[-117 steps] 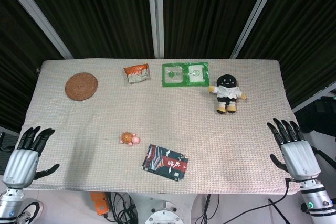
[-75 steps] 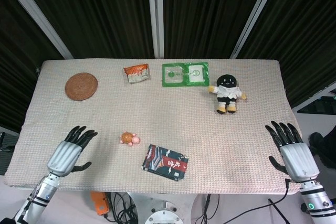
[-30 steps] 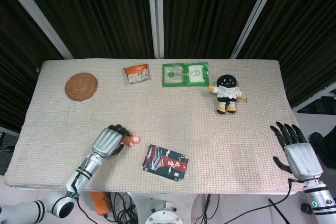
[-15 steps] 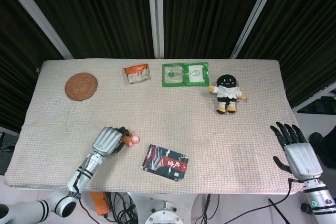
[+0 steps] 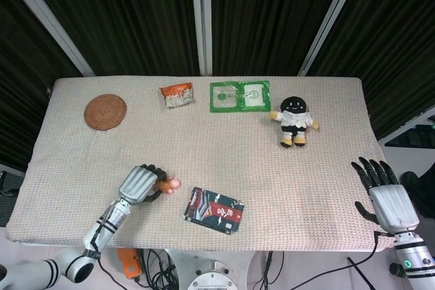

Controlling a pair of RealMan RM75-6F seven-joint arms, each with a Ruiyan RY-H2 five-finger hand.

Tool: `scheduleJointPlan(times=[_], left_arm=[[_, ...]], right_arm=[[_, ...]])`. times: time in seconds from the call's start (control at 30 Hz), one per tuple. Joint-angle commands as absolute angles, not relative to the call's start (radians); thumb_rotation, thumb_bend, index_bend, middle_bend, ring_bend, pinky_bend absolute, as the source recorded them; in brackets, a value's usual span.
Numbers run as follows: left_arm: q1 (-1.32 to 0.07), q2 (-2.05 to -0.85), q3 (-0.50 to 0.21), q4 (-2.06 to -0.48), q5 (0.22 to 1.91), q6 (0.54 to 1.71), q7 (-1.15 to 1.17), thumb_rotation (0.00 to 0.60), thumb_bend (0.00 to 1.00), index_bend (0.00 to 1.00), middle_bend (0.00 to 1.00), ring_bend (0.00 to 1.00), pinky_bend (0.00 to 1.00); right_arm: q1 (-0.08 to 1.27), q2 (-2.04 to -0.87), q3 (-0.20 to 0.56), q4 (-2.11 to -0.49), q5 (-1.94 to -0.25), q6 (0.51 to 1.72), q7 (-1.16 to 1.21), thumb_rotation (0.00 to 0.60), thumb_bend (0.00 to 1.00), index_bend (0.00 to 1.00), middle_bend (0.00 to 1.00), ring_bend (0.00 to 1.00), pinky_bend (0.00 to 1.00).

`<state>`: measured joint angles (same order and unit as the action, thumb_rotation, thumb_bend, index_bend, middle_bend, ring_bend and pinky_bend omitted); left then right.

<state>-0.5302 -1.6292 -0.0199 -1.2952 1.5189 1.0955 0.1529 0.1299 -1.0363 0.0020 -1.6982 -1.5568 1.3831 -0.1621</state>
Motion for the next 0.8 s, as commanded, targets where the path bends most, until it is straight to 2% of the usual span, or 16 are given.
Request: scheduleJointPlan(times=[0.03,0.27,0.43,0.57,0.8], left_arm=[[-0.534,-1.585,-0.022,-1.363,1.502,1.082,0.161,0.6,0.22,0.2,0.21,0.06,0.23],[-0.543,-1.572,-0.021,-1.389,1.497,1.069,0.18,0.6,0.22,0.19,0.2,0.05,0.23],[-0.556,-1.591,-0.025,-1.372,1.488,1.051,0.194,0.6,0.22,0.23,0.24,0.06,0.24],[-0.561,-1.619,-0.035,-1.338,1.483,1.058,0.195,0.6,0.22,0.34,0.33,0.1,0.23],[-0.558,-1.659,-0.039,-1.277,1.494,1.092,0.188,0.6,0.21,0.61,0.59,0.26,0.27]], right_arm=[[0.13,-1.036,0.002,-1.698,-1.555,1.381,-0.162,0.6,0.22,0.0,0.0,0.0,0.0],[0.131,-1.036,0.002,-1.699,-1.543,1.371,-0.168,0.6,0.22,0.0,0.0,0.0,0.0],[0.129,-1.034,0.005,-1.694,-1.533,1.372,-0.161,0.6,0.22,0.0,0.0,0.0,0.0],[0.129,-1.033,0.007,-1.688,-1.529,1.371,-0.153,0.6,0.22,0.0,0.0,0.0,0.0],[0.131,-1.036,0.009,-1.675,-1.518,1.364,-0.143,0.6,0.22,0.0,0.0,0.0,0.0]])
